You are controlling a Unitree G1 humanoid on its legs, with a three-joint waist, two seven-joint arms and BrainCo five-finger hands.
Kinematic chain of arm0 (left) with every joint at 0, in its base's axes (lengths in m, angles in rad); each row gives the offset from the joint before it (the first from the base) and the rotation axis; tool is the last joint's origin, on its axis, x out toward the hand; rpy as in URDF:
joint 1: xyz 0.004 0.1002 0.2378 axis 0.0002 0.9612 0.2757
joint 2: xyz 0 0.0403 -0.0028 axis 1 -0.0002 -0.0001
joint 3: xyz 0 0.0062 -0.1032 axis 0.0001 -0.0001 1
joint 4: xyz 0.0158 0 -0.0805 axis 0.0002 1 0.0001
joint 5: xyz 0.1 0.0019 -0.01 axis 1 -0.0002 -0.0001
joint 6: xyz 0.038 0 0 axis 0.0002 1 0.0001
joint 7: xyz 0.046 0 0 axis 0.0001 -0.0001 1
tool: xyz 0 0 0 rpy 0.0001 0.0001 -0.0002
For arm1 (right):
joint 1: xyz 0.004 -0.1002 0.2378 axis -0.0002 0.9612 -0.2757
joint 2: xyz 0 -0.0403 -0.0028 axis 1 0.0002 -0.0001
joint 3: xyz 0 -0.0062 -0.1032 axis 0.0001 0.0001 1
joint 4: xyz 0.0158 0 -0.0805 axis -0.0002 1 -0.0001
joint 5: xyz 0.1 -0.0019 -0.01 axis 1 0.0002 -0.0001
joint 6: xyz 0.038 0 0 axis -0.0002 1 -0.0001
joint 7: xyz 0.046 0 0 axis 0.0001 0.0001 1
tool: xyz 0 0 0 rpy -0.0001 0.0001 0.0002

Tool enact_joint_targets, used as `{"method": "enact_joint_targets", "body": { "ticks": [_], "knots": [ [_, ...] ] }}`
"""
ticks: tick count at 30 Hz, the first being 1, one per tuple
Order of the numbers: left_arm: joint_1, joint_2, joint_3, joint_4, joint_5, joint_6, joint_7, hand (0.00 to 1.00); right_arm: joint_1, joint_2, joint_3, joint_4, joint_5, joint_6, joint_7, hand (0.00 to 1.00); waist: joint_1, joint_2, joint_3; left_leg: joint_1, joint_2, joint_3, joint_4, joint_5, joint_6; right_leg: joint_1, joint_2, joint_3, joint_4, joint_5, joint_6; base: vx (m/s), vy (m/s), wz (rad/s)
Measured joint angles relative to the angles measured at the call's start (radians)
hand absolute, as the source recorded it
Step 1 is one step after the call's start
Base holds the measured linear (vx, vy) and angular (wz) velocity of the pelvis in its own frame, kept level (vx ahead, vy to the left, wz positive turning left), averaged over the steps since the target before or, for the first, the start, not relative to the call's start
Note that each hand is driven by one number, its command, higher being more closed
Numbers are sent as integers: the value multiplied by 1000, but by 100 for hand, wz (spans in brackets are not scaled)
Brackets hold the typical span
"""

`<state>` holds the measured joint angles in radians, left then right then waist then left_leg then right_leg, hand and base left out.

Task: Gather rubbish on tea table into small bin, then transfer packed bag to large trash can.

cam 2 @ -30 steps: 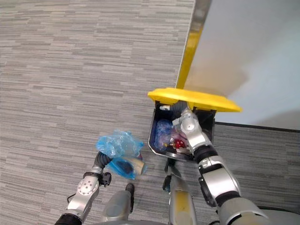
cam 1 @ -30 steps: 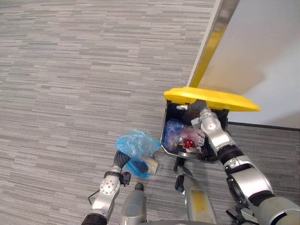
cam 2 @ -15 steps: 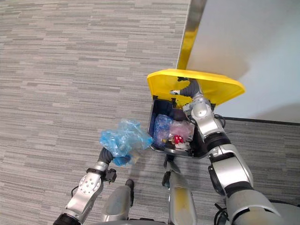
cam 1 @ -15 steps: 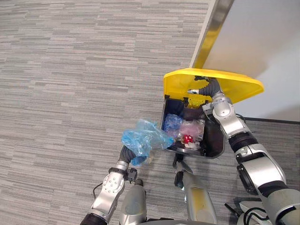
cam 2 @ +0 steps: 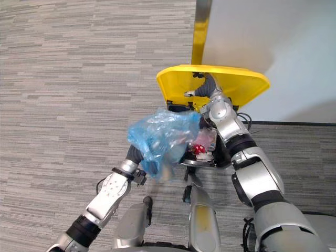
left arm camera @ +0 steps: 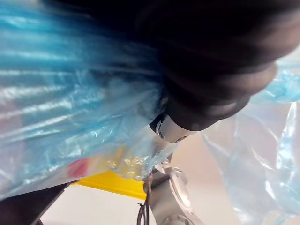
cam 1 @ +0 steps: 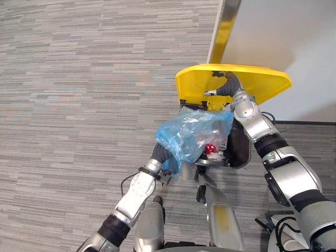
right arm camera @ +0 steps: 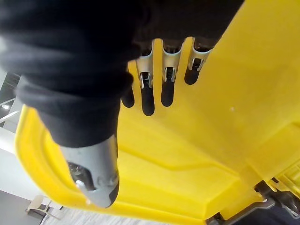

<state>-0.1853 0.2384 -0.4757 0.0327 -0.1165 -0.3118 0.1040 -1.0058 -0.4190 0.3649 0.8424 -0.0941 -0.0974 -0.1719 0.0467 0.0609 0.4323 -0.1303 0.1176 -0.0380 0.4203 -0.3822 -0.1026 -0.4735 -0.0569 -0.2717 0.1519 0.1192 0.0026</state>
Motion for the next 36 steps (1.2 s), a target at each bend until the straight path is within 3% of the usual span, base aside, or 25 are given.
{"method": "enact_joint_targets", "body": {
  "ticks": [9, 13, 19, 27, 33, 36],
  "knots": [
    [-220, -47, -62, 30, 4, 0, 63, 100, -110, -5, 37, 0, 0, 0, 0, 0, -34, -6, 34, -56, 4, 10, 19, 0, -1, -53, 3, 4, 1, 4, -5, -8, -38, -2],
    [-386, -81, -81, 232, 14, 5, 77, 100, -185, -21, 38, 0, 0, -1, 0, 0, -51, -13, 60, -111, 3, 13, 54, -6, -11, -91, 3, 3, -5, 16, -10, -22, -27, -3],
    [-543, -87, -67, 475, 53, 54, 117, 100, -271, -25, 36, 9, 5, -7, -2, 0, -81, -21, 84, -198, 8, 16, 98, -12, -19, -156, 11, 1, -24, 39, -10, 9, -34, -5],
    [-602, -122, 45, 687, 114, 70, 162, 100, -281, -43, 36, 20, 6, -11, -42, 0, -84, -32, 91, -267, 22, 56, 147, -39, -19, -220, 36, 35, -35, 64, -5, 46, -20, -15],
    [-645, -142, 46, 809, 137, 89, 159, 100, -299, -59, 37, -12, 18, -14, -48, 0, -85, -32, 91, -346, 37, 64, 194, -53, -28, -282, 45, 37, -33, 67, -3, 49, -43, -5],
    [-679, -150, 46, 843, 156, 110, 153, 100, -302, -56, 39, -118, 55, -14, -49, 0, -86, -32, 91, -408, 59, 75, 252, -77, -31, -329, 58, 29, -30, 67, -3, 42, -53, -22]
  ]
}}
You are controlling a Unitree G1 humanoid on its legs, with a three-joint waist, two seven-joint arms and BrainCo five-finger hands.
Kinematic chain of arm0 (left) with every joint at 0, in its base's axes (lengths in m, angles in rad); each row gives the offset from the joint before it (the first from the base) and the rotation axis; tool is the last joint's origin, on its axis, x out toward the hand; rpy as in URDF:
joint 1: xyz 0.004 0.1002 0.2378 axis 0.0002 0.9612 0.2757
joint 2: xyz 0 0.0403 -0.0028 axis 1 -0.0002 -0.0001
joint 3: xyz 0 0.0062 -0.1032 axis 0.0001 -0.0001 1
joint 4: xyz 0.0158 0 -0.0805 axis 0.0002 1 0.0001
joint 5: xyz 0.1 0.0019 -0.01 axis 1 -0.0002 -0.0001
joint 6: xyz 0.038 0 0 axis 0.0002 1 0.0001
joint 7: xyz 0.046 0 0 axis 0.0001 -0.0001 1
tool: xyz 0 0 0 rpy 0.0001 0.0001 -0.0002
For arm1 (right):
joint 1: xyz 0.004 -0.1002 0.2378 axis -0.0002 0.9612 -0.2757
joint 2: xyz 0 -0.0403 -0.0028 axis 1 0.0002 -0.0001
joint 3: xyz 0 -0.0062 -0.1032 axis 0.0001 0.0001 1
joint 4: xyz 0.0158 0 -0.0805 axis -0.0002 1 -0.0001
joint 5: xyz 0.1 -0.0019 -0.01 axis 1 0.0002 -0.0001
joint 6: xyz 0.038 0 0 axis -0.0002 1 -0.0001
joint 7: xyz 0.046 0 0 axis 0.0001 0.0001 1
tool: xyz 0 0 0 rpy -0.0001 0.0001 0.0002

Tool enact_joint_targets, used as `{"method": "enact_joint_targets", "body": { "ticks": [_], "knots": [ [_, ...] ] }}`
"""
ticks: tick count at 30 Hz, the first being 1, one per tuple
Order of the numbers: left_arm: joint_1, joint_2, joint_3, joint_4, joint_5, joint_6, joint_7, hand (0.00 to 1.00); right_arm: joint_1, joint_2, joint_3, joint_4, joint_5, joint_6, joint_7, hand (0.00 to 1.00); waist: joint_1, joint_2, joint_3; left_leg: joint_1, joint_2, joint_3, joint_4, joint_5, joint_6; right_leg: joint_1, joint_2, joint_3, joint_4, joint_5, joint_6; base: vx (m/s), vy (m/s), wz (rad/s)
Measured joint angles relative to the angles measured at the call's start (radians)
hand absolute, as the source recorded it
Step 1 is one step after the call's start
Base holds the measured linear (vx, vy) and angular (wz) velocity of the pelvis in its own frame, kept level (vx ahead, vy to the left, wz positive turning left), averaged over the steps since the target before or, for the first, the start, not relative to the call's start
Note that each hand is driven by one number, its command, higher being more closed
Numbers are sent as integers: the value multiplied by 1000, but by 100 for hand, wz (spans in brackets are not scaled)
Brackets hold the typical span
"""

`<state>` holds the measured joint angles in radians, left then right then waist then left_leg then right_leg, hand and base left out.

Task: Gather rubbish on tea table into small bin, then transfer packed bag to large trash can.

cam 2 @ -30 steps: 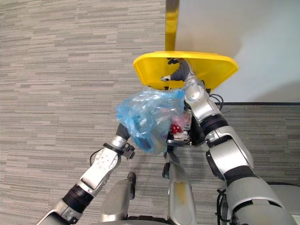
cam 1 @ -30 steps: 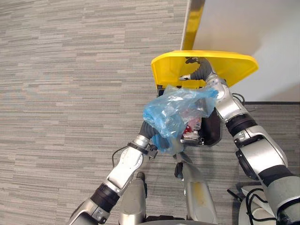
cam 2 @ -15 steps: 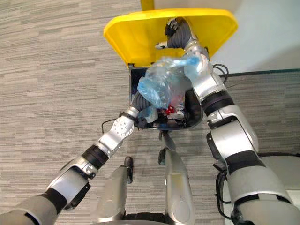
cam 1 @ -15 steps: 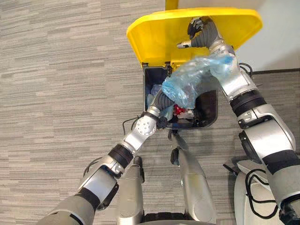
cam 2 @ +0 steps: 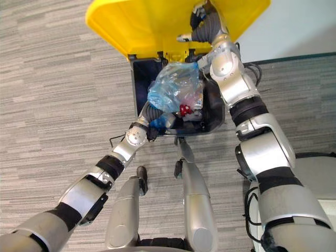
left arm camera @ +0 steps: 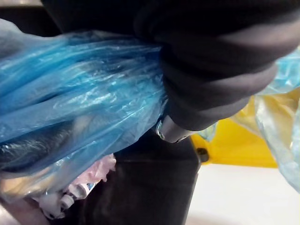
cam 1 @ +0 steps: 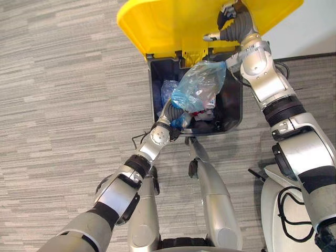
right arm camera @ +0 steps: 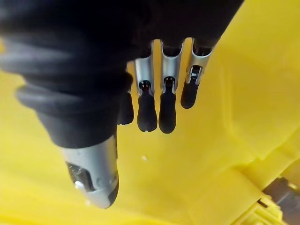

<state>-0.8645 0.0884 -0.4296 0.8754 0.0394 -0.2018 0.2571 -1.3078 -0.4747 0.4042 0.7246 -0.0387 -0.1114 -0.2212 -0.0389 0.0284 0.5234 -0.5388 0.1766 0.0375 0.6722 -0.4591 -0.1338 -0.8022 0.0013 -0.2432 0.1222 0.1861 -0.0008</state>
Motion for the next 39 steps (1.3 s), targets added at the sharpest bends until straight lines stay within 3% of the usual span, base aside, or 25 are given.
{"method": "enact_joint_targets", "body": {
  "ticks": [5, 6, 7, 8, 9, 10, 15, 28, 33, 39],
  "knots": [
    [-56, -9, -1, 9, 58, 3, -24, 100, -44, 23, 45, -136, 40, -2, -20, 0, -5, -2, 0, -80, 40, 41, 89, -38, 5, -65, 15, -7, 18, -1, 1, 13, -39, -24],
    [-68, -11, 0, 13, 67, 4, -29, 0, -59, 32, 49, -161, 41, -8, -19, 0, -5, -2, 0, -90, 45, 47, 92, -38, 6, -76, 16, -9, 18, -14, 18, -8, -49, -26],
    [-81, -7, 2, 22, 79, 6, -34, 0, -79, 46, 55, -180, 43, -20, -20, 0, 2, -2, 0, -101, 64, 48, 79, -39, 9, -99, 16, -38, 37, -84, 89, 49, -117, -16],
    [-97, -4, 10, 30, 102, 17, -37, 0, -106, 61, 66, -202, 49, -40, -20, 0, -14, -2, 0, -126, 93, 64, 80, -31, -4, -181, -12, 23, 270, -25, -100, 84, -120, 19],
    [-98, -8, 9, 37, 113, 23, -37, 0, -108, 68, 69, -204, 51, -50, -20, 0, -36, -4, -1, -134, 96, 68, 95, -19, -28, -164, -30, 51, 288, -37, -99, 146, -159, 24],
    [-102, -6, 9, 40, 132, 38, -37, 0, -125, 80, 81, -203, 61, -57, -20, 0, -23, -23, 3, -140, 108, 66, 92, -1, -55, -176, -5, 50, 292, -11, -115, 124, -122, 22],
    [-100, -21, 49, 38, 189, 67, -11, 0, -141, 93, 107, -210, 70, -62, -18, 0, -9, -25, 2, -147, 101, 67, 83, 4, -58, -184, -11, 51, 291, -18, -105, 31, -52, 1],
    [-49, -45, 89, -32, 206, 75, 43, 0, -57, 74, 124, -229, 68, -39, -16, 0, -5, -26, 1, -65, 82, 44, 36, 28, -47, -77, -43, 22, 273, -22, -100, 14, -5, 10],
    [15, -46, 88, -173, 161, 74, 57, 0, 23, 69, 92, -246, 65, -36, -16, 0, 0, -26, 1, -16, 67, 35, 7, 38, -40, -32, -58, 13, 274, -29, -94, 26, 3, 10],
    [169, -45, 87, -422, 108, 32, 72, 0, 229, 38, 0, -330, 27, -22, -16, 0, 16, -26, -1, 68, 33, 6, -46, 64, -31, 54, -95, -6, 276, -51, -81, 18, 11, 23]
  ]
}}
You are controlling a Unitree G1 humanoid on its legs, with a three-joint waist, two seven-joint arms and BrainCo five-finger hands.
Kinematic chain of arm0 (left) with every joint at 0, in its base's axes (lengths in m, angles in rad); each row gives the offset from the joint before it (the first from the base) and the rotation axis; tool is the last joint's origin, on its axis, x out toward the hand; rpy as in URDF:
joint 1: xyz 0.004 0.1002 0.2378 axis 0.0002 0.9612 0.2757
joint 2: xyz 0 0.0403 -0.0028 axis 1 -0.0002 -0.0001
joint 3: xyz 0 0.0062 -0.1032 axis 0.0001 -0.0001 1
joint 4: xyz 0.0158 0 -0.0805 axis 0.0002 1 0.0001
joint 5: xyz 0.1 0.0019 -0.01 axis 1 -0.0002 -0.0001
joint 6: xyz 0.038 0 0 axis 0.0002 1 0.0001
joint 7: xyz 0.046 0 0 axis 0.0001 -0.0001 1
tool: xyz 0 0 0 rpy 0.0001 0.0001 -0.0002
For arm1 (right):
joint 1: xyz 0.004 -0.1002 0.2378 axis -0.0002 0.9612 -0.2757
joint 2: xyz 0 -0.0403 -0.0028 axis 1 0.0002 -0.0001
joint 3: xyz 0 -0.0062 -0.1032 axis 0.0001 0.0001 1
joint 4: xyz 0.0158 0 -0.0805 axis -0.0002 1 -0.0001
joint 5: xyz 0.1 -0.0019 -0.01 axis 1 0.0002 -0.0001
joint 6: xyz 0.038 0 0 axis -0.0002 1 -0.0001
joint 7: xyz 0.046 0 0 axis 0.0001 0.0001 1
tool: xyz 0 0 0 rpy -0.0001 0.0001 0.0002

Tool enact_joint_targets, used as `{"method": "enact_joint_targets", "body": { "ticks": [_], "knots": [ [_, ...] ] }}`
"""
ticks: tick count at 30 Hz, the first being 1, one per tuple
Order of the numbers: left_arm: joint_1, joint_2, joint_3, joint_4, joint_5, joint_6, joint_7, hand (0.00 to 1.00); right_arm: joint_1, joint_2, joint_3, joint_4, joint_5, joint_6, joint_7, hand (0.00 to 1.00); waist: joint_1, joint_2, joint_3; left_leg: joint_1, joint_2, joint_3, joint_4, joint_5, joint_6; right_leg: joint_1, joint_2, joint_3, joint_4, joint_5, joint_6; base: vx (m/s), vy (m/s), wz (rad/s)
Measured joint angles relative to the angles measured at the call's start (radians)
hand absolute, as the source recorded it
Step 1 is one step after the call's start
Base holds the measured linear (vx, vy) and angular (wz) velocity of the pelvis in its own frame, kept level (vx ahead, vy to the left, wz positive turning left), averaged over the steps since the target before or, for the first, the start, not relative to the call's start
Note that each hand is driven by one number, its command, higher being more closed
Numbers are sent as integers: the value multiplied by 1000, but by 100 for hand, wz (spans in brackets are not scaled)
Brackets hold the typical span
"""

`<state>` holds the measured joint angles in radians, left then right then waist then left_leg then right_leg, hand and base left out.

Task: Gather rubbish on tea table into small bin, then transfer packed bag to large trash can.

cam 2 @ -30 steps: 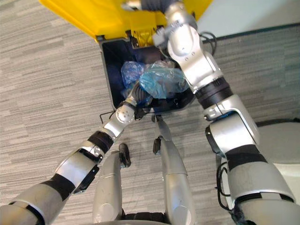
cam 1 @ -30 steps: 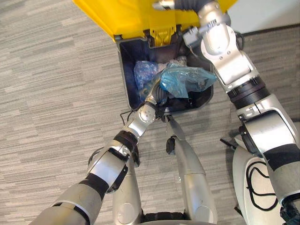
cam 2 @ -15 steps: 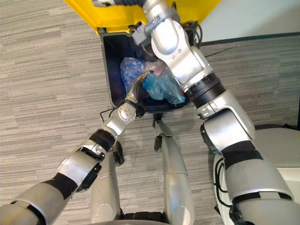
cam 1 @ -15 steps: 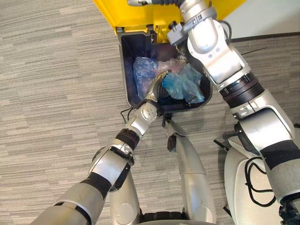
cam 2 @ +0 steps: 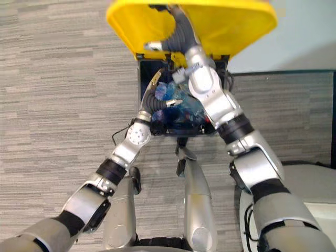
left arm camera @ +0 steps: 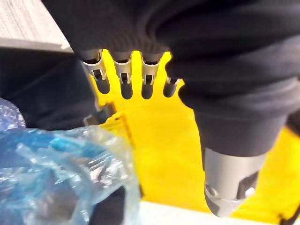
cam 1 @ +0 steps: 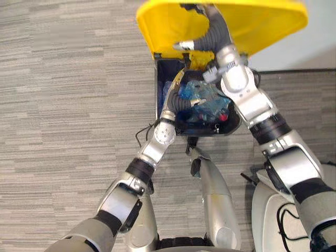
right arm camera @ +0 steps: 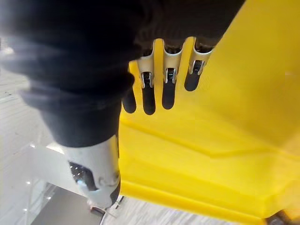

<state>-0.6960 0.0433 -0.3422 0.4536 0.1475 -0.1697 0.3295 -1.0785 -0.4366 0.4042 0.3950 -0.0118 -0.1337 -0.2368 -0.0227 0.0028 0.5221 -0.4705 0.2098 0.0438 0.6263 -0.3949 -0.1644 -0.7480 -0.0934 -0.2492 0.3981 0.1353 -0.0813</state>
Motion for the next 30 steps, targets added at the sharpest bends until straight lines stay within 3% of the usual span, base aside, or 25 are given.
{"method": "enact_joint_targets", "body": {
  "ticks": [3, 6, 10, 13, 16, 18, 25, 29, 30],
  "knots": [
    [126, 33, 11, -120, -43, -36, -6, 0, 92, -16, -51, -42, -31, 0, 0, 0, 12, 1, -3, 47, -21, -9, -39, 21, 6, 39, -18, -3, 1, -11, 9, 15, -7, 24],
    [310, 86, 42, -179, -101, -65, -41, 0, 217, -36, -86, -42, -40, -9, 3, 0, 26, 6, -49, 79, -38, -29, -74, 34, 8, 69, -33, -17, 2, -23, 16, 38, -14, 22],
    [540, 181, 103, -192, -185, -101, -128, 0, 351, -84, -124, 51, -74, -16, 29, 0, 37, 11, -56, 169, -45, -69, -109, 39, 11, 171, -47, -49, -3, -46, 28, 18, 9, 23],
    [684, 220, 152, -140, -236, -103, -190, 0, 433, -90, -160, 132, -81, -16, 47, 0, 44, 28, -96, 214, -52, -77, -145, 46, 22, 222, -52, -57, -29, -48, 33, 32, 22, 18],
    [759, 214, 168, -16, -239, -99, -227, 0, 508, -78, -171, 190, -119, -16, 66, 0, 61, 62, -150, 262, -54, -91, -185, 58, 20, 270, -53, -72, -50, -52, 42, 57, 17, 13],
    [769, 193, 201, 87, -217, -91, -242, 0, 553, -45, -196, 235, -155, -15, 67, 0, 65, 69, -173, 301, -56, -110, -230, 77, 17, 305, -61, -92, -51, -63, 51, 84, -23, 29],
    [770, 155, 311, 349, -162, -35, -257, 0, 654, 64, -224, 308, -202, -14, 70, 0, 64, 52, -220, 399, -53, -125, -306, 103, 6, 380, -67, -111, -52, -88, 60, 43, -26, 11],
    [779, 156, 316, 407, -130, -30, -262, 0, 712, 121, -225, 338, -232, -13, 89, 0, 63, 20, -243, 438, -54, -118, -309, 103, 6, 412, -67, -103, -55, -88, 61, -6, 4, -5],
    [786, 155, 333, 422, -118, -30, -263, 0, 737, 153, -225, 338, -234, -13, 96, 0, 63, -2, -255, 450, -55, -105, -306, 100, 9, 416, -64, -90, -54, -86, 61, -24, 9, -22]
  ]
}}
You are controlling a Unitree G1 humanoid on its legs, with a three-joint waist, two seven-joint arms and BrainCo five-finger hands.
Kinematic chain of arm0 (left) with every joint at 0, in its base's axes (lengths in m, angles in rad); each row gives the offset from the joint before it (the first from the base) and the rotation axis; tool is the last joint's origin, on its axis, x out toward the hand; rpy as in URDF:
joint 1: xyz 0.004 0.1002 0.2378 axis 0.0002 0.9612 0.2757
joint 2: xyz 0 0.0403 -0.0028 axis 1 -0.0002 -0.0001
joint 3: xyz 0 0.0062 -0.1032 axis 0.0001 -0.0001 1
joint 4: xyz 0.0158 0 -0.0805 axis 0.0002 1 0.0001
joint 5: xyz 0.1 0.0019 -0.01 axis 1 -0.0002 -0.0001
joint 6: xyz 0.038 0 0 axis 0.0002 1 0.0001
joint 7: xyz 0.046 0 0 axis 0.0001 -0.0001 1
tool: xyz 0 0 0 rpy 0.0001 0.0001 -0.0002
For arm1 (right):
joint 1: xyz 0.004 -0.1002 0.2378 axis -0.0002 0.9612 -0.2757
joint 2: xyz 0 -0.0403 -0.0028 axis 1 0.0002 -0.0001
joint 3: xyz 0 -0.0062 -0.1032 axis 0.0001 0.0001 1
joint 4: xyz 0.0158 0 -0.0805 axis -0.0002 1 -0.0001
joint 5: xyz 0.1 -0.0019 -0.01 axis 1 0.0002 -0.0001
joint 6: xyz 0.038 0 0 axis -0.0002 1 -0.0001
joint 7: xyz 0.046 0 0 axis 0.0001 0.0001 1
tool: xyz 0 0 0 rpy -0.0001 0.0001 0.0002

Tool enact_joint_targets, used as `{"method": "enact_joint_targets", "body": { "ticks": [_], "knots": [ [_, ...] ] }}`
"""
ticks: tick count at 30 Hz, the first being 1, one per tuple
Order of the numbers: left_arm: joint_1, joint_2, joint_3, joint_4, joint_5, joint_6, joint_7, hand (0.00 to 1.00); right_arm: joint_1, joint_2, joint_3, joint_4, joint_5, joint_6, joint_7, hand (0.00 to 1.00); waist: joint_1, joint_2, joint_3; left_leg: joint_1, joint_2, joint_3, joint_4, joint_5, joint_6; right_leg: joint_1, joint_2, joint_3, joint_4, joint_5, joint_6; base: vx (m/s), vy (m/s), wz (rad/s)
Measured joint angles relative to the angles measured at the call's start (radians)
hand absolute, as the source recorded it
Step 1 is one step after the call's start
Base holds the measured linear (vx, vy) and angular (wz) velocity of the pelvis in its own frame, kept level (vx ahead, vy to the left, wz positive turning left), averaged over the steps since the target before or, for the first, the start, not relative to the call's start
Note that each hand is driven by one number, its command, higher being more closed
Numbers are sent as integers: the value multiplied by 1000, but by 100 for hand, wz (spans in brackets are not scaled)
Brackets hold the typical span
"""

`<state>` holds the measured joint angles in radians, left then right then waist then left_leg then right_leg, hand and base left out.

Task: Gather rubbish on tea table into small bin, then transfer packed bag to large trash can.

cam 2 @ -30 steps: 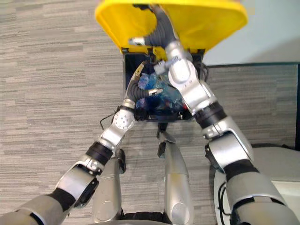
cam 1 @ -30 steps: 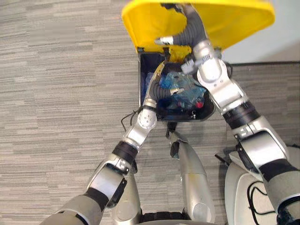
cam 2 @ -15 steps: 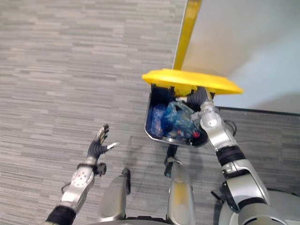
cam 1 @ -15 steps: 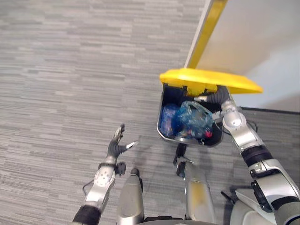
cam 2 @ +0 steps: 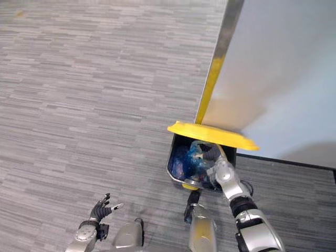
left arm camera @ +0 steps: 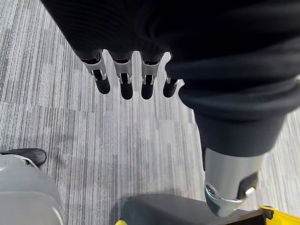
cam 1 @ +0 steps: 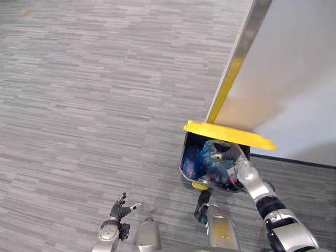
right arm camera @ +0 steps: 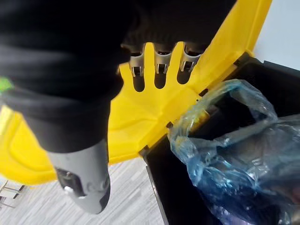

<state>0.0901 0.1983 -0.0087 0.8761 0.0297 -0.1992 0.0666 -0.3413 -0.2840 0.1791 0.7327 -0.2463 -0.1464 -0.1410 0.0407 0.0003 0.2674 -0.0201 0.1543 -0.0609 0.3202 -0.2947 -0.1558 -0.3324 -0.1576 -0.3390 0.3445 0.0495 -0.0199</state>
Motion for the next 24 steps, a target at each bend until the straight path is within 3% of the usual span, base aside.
{"method": "enact_joint_targets", "body": {
  "ticks": [4, 6, 7, 8, 9, 11, 12, 14, 15, 16, 17, 18, 19, 24],
  "knots": [
    [6, -1, 21, 6, 12, 0, 0, 0, 40, 31, -3, -3, 0, 0, 12, 0, -2, -36, 4, 7, -17, 43, 57, -25, 19, 1, 0, 50, -2, 32, 17, -95, 38, -33],
    [5, -2, 22, 9, 13, 0, 1, 0, 87, 41, -22, -16, 1, 0, 11, 0, -22, -51, 4, -12, -40, 50, 106, -36, 34, 0, -19, 72, -23, 76, 79, -204, 112, -37],
    [7, -16, 34, 13, 12, 0, 1, 0, 118, 46, -34, -49, 2, 0, 11, 0, -25, -32, 0, -23, -24, 54, 82, -14, 70, 15, 9, 110, -112, 164, 188, -176, 89, -53],
    [6, -28, 55, 18, 12, -4, 2, 0, 132, 51, -41, -65, 4, -2, 12, 0, -26, -26, 6, -23, -14, 80, 72, -5, 68, -13, 8, 111, -19, 132, 166, -332, 145, -67],
    [3, -37, 66, 30, 12, 9, 7, 0, 230, 86, -77, -97, 9, -4, 11, 0, -39, -36, 2, -22, -12, 93, 54, 24, 76, -64, -36, 123, 409, -68, 68, -208, 91, -42],
    [8, -36, 68, 27, 12, 16, 10, 0, 302, 119, -104, -97, 9, -2, 13, 0, -33, -44, -4, -19, -13, 102, 42, 40, 73, -45, -54, 135, 553, -118, 72, -157, 28, -25],
    [11, -36, 69, 28, 12, 21, 11, 0, 345, 137, -107, -89, 9, -2, 16, 0, -28, -63, -16, -23, -13, 112, 36, 50, 68, -22, -64, 154, 600, -143, 78, -119, -82, -23],
    [14, -38, 107, 28, 12, 33, 11, 0, 435, 176, -155, -32, 9, 0, 28, 0, -30, -100, -36, -40, -20, 123, 9, 88, 44, 47, -52, 168, 500, -224, 139, -157, -158, -18],
    [14, -50, 118, 28, 12, 37, 11, 0, 450, 178, -178, -9, 9, 3, 29, 0, -27, -86, -43, -33, -10, 125, -24, 108, 40, 66, -26, 174, 442, -228, 144, -155, -139, -36],
    [19, -79, 122, 28, 13, 36, 8, 0, 472, 175, -217, 29, 9, 5, 30, 0, -27, -60, -70, -29, 9, 146, -93, 141, 51, 99, 17, 178, 304, -238, 139, -139, -81, -57],
    [21, -88, 128, 29, 12, 35, 5, 0, 479, 174, -236, 69, 9, 3, 30, 0, -26, -64, -81, -31, 1, 165, -135, 165, 48, 122, 28, 179, 213, -271, 118, -167, -96, -66],
    [16, -85, 132, 36, 12, 35, 2, 0, 467, 174, -249, 114, 10, 5, 31, 0, -29, -81, -82, -34, -16, 187, -152, 181, 39, 138, 27, 189, 135, -318, 73, -200, -98, -53],
    [0, -90, 131, 63, 12, 39, -1, 0, 460, 162, -275, 170, 10, 22, 33, 0, -41, -59, -79, -30, -7, 185, -174, 189, 35, 140, 40, 191, 104, -291, 74, -192, -78, -34],
    [18, -61, 135, 76, 12, 37, -1, 0, 503, 152, -317, 203, 24, 42, 36, 0, -53, -40, -113, 4, 3, 178, -248, 219, 33, 154, 71, 206, 39, -259, 73, -93, -6, -18]
  ]
}}
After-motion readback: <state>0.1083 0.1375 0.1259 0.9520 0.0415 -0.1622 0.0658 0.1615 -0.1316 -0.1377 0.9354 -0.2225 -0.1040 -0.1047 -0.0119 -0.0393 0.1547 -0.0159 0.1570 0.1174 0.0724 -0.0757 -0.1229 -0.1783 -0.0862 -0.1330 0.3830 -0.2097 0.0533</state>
